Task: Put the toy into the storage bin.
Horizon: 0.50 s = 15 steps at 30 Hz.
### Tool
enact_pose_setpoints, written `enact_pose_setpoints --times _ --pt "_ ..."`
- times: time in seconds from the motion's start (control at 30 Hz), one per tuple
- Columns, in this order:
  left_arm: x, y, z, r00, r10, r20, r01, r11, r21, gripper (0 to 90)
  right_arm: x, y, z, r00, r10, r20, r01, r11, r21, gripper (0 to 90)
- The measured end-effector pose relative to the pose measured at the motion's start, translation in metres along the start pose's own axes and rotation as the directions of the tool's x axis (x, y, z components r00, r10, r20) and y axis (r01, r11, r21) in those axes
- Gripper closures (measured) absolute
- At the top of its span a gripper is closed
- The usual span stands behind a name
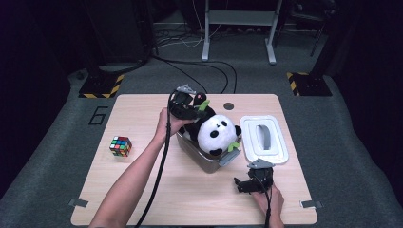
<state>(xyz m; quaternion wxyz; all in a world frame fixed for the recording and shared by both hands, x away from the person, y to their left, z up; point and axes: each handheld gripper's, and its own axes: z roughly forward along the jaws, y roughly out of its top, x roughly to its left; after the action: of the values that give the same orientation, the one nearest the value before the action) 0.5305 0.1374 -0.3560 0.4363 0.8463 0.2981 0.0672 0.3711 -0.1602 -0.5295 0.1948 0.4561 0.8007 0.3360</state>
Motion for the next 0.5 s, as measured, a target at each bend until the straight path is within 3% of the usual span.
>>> enact_pose_setpoints --times 0.17,0.27,0.3,0.37,0.5 --pt "0.003 -0.005 -0.001 1.0000 -0.004 0.003 0.004 0.9997 0.023 72.1 0.000 0.000 0.000 1.0000 0.000 0.000 0.000 1.000 0.000 0.0" --pt "0.004 -0.006 -0.002 0.9998 -0.014 0.016 0.013 0.9988 0.048 65.4 0.000 0.000 0.000 1.0000 0.000 0.000 0.000 1.000 0.000 0.0" --pt "0.004 -0.006 -0.002 0.9996 -0.015 0.026 0.014 0.9985 0.052 62.1 0.000 0.000 0.000 1.0000 0.000 0.000 0.000 1.000 0.000 0.0" --pt "0.001 -0.004 -0.006 0.9999 -0.013 0.006 0.013 0.9990 0.043 52.9 0.000 0.000 0.000 1.0000 0.002 0.000 -0.002 1.000 0.000 0.0" --pt "-0.010 0.004 -0.015 0.9999 -0.009 -0.015 0.009 1.0000 0.003 28.6 0.000 0.000 0.000 1.0000 0.001 0.000 -0.001 1.000 0.001 0.0"
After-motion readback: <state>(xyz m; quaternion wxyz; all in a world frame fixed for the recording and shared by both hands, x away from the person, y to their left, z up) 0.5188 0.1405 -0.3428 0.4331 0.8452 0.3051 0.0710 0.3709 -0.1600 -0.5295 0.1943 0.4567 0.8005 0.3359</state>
